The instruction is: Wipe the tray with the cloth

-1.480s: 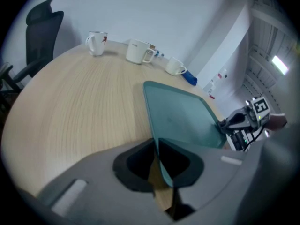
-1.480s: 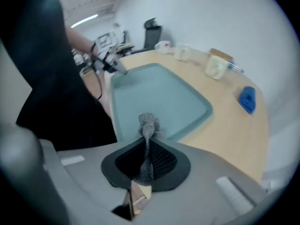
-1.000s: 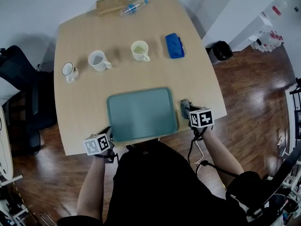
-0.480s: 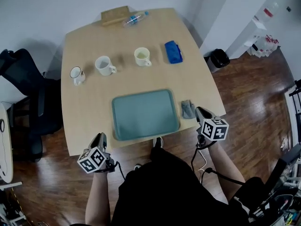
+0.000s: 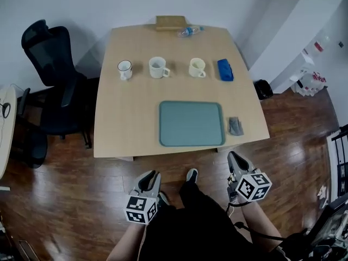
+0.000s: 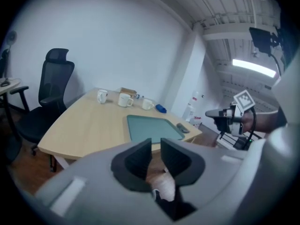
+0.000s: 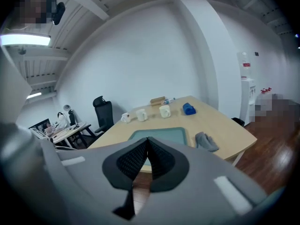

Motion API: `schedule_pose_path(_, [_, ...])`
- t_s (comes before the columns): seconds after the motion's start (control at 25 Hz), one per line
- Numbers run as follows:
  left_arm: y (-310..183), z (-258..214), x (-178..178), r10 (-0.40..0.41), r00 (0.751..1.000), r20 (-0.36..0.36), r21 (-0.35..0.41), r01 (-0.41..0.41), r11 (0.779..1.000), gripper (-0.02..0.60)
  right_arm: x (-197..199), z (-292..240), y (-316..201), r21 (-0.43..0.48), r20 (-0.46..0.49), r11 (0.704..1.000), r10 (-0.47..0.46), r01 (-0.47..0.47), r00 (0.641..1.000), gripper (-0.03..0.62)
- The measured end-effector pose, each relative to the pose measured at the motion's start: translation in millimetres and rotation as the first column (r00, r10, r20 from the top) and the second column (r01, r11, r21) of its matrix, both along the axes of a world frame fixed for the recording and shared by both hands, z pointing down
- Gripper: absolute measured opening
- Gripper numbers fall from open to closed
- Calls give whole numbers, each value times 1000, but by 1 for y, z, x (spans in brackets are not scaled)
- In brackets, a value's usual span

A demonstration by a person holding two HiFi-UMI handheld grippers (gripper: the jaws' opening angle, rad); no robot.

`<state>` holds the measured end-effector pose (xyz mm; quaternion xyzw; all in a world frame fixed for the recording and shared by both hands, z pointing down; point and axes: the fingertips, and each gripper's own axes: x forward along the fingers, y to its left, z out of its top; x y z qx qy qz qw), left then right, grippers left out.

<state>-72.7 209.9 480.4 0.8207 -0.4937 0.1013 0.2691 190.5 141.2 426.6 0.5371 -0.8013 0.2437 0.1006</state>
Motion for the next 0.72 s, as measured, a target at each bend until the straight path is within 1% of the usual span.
schedule_pose_path(0.08, [16, -8, 4, 20, 1000, 21, 16, -20, 1000, 60, -14, -2, 16, 6, 19, 1000, -22, 22, 1000, 6])
schedule_pose_path(0.16, [20, -21, 7, 30, 998, 52, 58, -33, 998, 55, -23, -5, 25, 34, 26, 998, -47, 46, 999, 6])
schedule_pose_path(0.24, [21, -35, 11, 21, 997, 73, 96, -28, 995, 40, -27, -9, 32, 68, 24, 995, -81, 79, 996, 6])
schedule_pose_path(0.32, [19, -46, 16, -10, 998, 66, 115, 3, 993, 17, -27, -14, 36, 93, 31, 989, -117, 114, 993, 6])
schedule_pose_path(0.4, [20, -54, 27, -30, 999, 45, 119, 25, 993, 14, -23, -21, 40, 112, 40, 983, -148, 142, 988, 6])
schedule_pose_path(0.44, [21, -56, 35, -27, 999, 40, 118, 23, 993, 12, -19, -23, 42, 121, 37, 981, -159, 153, 987, 6])
schedule_pose_path(0.6, [28, -60, 65, 0, 999, 45, 121, -6, 993, 12, 1, -19, 48, 127, 27, 977, -174, 169, 984, 6])
schedule_pose_path(0.72, [35, -62, 79, 22, 999, 48, 137, -29, 990, 12, 11, -14, 52, 127, 18, 976, -180, 176, 984, 6])
